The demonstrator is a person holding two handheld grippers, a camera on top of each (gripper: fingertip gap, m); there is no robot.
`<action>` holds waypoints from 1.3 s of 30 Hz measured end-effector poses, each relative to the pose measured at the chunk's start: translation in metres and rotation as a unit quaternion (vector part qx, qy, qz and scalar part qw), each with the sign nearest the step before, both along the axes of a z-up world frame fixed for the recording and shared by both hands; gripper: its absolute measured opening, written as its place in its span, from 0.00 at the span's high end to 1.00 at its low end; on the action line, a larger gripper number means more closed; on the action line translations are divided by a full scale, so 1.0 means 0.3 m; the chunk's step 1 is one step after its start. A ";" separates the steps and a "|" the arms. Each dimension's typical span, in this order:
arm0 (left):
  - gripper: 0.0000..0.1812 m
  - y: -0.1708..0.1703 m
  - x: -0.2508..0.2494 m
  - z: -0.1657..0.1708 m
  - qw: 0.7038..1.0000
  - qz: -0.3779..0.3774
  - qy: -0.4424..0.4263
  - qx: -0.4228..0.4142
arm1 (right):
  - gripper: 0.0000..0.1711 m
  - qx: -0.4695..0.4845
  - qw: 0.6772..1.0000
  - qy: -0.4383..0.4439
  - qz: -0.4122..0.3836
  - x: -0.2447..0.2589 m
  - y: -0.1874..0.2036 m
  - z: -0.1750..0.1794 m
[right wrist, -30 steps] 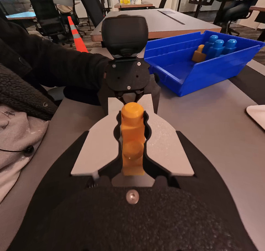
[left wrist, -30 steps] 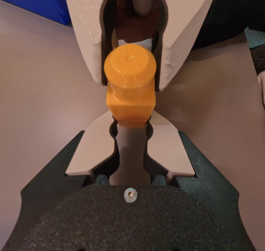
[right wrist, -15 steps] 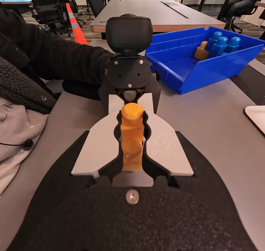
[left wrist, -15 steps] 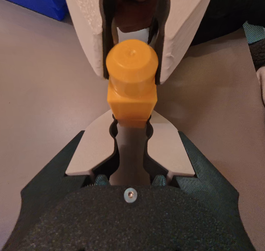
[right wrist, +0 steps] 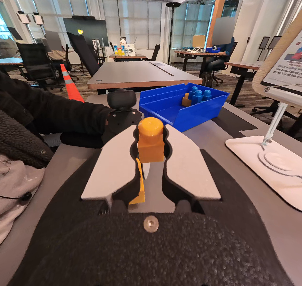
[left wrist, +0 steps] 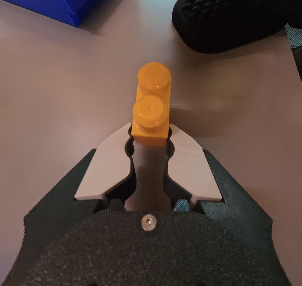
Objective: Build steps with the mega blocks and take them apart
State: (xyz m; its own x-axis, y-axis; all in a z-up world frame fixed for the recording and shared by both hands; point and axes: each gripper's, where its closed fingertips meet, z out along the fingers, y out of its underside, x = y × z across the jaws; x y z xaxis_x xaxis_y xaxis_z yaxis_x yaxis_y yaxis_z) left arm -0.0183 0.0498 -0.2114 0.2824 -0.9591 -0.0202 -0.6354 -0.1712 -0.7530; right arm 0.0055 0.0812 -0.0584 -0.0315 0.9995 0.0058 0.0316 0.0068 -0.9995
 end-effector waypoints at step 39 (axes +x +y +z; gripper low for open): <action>0.79 0.120 -0.078 0.086 0.992 0.104 -0.039 0.062 | 0.84 -0.073 0.714 -0.054 -0.695 0.851 0.721 -0.129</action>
State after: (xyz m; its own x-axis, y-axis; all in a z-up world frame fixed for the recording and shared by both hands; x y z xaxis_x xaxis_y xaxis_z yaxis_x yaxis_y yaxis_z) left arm -0.0416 0.0858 -0.1855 0.4791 -0.8716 -0.1041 -0.5350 -0.1959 -0.8218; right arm 0.2608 0.2974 -0.0973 0.9980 0.0564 -0.0290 -0.0165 -0.2103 -0.9775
